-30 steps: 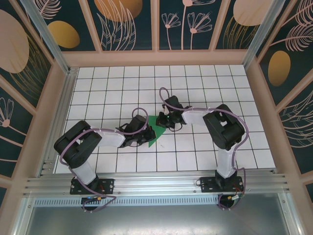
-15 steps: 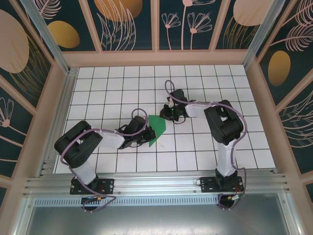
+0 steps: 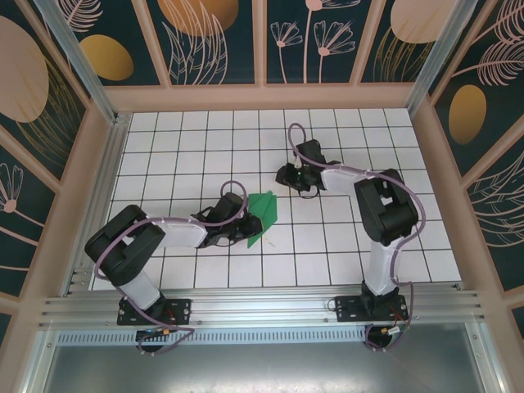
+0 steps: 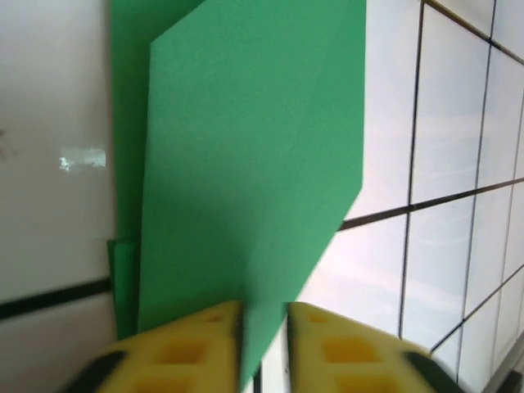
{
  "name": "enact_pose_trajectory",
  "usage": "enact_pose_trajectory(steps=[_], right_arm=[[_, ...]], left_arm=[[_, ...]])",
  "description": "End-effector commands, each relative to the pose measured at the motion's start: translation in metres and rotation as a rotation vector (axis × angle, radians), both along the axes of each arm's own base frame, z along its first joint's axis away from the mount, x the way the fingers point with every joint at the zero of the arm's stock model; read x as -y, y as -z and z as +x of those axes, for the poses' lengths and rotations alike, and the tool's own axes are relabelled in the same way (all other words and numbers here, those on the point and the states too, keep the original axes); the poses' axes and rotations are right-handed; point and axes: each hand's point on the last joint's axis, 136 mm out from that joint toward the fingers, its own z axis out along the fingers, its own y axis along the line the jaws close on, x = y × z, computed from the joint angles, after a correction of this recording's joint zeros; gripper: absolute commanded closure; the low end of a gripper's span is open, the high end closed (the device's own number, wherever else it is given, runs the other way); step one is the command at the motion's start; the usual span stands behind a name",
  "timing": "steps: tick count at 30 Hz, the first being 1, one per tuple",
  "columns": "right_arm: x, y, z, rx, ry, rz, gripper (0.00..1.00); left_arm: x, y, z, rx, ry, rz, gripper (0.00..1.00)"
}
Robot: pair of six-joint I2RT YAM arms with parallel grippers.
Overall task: Fold a paper plane with a square sheet of paper (pick it up from the middle)
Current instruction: Turn over the paper at the center of the table.
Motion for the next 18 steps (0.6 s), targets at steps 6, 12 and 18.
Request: enact_pose_trajectory(steps=[6, 12, 18], right_arm=[[-0.022, -0.030, -0.057, 0.019, -0.146, 0.125, 0.47], [-0.045, -0.006, -0.073, -0.056, -0.212, 0.152, 0.45], [-0.064, 0.009, -0.078, -0.107, -0.252, 0.184, 0.49]], left_arm=[[-0.029, -0.056, 0.028, 0.122, -0.125, -0.009, 0.58], [-0.062, -0.043, 0.029, 0.099, -0.225, 0.011, 0.51], [-0.072, -0.035, 0.026, 0.083, -0.257, 0.028, 0.43]])
